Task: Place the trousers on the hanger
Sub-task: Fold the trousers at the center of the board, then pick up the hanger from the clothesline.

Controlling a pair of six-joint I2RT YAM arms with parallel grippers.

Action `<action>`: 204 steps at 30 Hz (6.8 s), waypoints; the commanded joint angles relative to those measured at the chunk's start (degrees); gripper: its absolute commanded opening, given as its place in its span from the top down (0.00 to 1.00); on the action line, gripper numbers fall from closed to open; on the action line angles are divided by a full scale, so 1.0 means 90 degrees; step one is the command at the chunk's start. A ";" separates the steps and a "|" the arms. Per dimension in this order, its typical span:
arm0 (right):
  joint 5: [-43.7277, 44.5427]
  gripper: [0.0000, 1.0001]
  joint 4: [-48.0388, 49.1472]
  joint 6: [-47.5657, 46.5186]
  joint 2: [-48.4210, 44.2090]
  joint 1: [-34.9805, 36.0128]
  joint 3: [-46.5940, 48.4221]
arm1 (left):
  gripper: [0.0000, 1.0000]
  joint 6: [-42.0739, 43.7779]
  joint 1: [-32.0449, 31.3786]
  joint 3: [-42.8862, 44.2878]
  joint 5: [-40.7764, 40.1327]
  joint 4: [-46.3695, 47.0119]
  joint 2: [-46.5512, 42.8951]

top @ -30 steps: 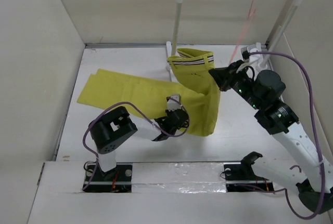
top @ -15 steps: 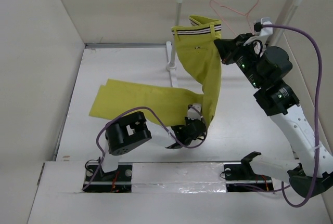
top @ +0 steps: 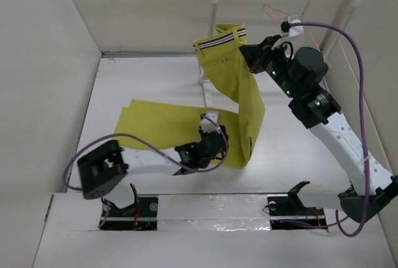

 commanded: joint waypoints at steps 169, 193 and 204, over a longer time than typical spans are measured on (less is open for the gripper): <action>-0.0686 1.00 0.2465 -0.0093 0.0537 0.0484 -0.6083 | 0.92 0.0403 0.2946 -0.1030 0.2239 0.1194 -0.1488; -0.0964 0.26 -0.0153 -0.2468 0.1773 -0.4144 0.1524 | 0.81 0.1341 0.2448 -0.1683 0.2903 0.2122 -0.2779; -0.3193 0.27 -0.0877 -0.2976 0.2790 -0.5219 0.2073 | 0.74 0.1302 0.2448 -0.1664 0.2893 0.1995 -0.2867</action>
